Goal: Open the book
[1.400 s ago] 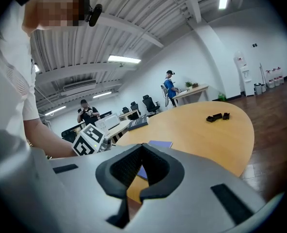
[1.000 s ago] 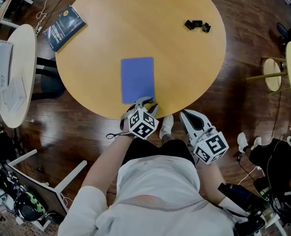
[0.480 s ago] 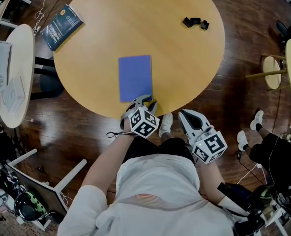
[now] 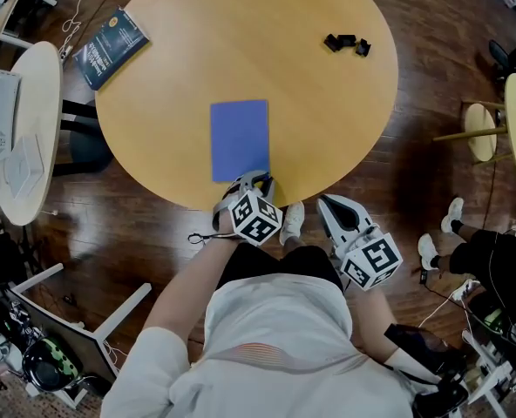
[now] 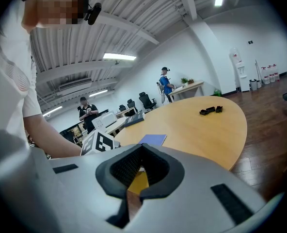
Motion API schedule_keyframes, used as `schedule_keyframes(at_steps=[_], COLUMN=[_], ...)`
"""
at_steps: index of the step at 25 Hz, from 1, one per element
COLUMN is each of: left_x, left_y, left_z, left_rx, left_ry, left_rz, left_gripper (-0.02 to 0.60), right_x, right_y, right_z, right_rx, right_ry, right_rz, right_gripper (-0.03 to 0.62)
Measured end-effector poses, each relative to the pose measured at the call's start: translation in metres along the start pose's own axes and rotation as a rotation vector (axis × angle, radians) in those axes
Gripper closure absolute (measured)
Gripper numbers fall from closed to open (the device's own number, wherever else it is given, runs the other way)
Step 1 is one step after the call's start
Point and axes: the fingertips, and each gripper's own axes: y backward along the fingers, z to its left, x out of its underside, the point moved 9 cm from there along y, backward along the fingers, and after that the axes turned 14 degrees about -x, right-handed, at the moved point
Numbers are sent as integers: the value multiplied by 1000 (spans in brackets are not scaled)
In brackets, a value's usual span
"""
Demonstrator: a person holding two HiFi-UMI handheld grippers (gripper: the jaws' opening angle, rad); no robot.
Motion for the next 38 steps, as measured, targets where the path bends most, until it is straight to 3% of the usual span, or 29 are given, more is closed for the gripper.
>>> schedule_keyframes(at_steps=[3, 10, 18, 24, 30, 38], left_x=[-1, -5, -25, -19, 21, 103], left_y=[1, 6, 39, 84, 121, 150], left_z=[-2, 3, 17, 55, 98, 154], left_rx=[-3, 21, 42, 7, -110, -311], left_ry=[1, 50, 149, 401, 683, 1011], left_rz=[-3, -25, -143, -250, -319, -293], left_gripper=[567, 572, 572, 572, 572, 572], right_x=[0, 0, -5, -8, -11, -15], right_y=[-1, -3, -9, -24, -49, -83], right_z=[-1, 2, 4, 9, 21, 40], right_rx=[-2, -11, -16, -50, -101, -147], right_ry=[-1, 0, 7, 16, 32, 49], right_rz=[0, 4, 9, 24, 39, 67], right_gripper=[597, 596, 597, 597, 596, 597])
